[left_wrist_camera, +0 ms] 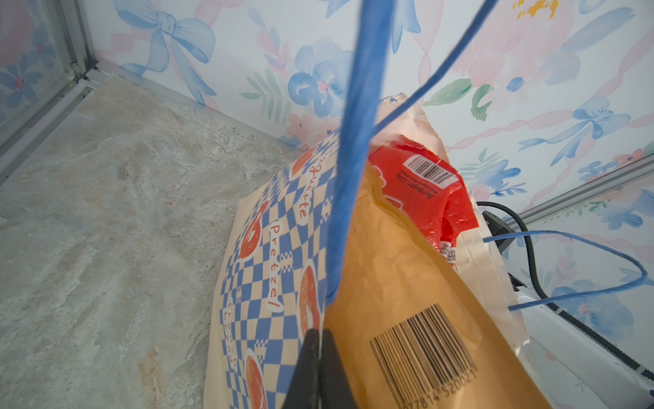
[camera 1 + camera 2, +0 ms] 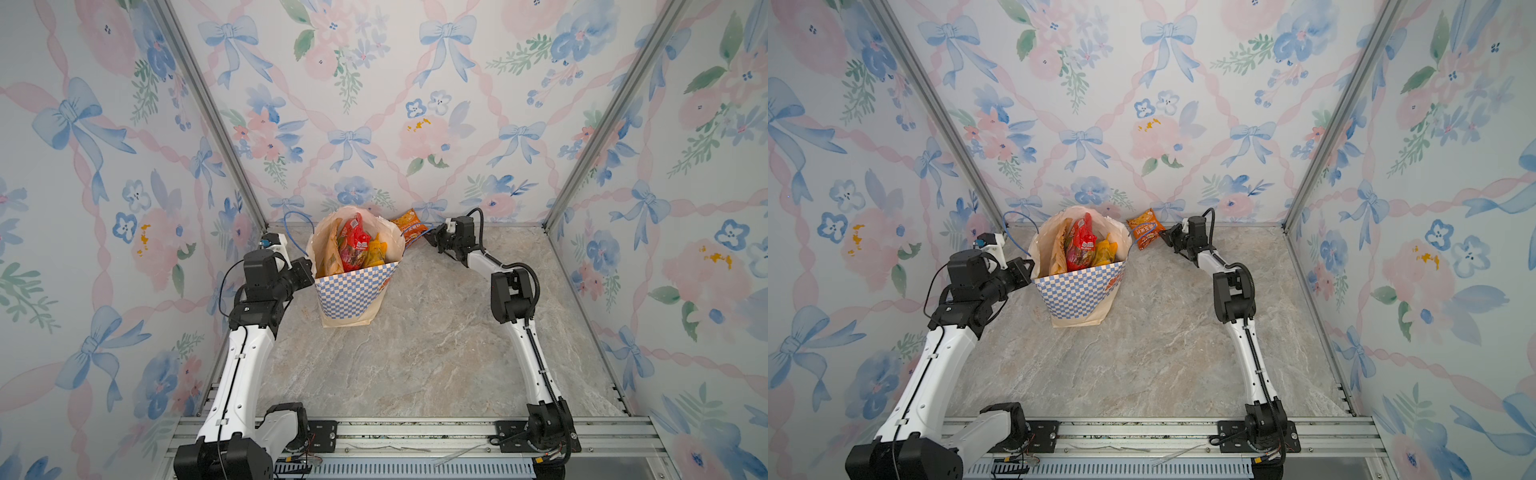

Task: Place the snacks into the paper bag
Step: Pick up the snack from the top-center of the table, then place the snack in the paper bag.

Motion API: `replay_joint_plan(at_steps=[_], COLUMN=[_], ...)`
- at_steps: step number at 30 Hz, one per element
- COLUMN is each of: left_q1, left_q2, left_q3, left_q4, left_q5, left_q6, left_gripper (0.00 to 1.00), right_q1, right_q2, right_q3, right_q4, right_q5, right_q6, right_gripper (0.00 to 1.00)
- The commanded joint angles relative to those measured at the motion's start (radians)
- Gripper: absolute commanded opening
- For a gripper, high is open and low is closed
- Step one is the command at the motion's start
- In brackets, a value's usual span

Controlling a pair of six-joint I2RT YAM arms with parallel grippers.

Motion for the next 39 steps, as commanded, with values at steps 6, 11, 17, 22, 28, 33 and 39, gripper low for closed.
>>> replay_joint_plan(at_steps=[6,11,17,22,28,33,39], left_q1=[0.013,0.015,0.016,0.018,0.018,0.018,0.018], left_q2=[-0.003,-0.008,-0.009,-0.015,-0.021,-0.02,-0.029], left_q3=[0.007,0.011,0.011,0.007,0.004,0.003,-0.002], left_q4=[-0.025,-0.024,-0.024,-0.02,-0.017,-0.016,-0.016], left_q5=[0.007,0.016,0.025,0.035,0.045,0.047,0.046], left_q6=[0.021,0.023,0.022,0.02,0.015,0.012,0.003], left_gripper=[0.0,0.0,0.0,0.0,0.0,0.0,0.0], right_q1=[-0.012,-0.01,0.007,0.022,0.055,0.131,0.236], right_q2=[-0.119,-0.286,-0.519,-0.686,-0.803,-0.859,-0.889], right_q3=[-0.15,-0.231,-0.254,-0.23,-0.106,0.035,0.1], right_q4=[0.162,0.057,-0.237,-0.444,-0.633,-0.819,-0.967], right_q5=[-0.054,-0.06,-0.011,0.09,0.133,0.185,0.304], right_q6=[0.003,-0.125,-0.372,-0.532,-0.633,-0.779,-0.881], right_gripper=[0.0,0.0,0.0,0.0,0.0,0.0,0.0])
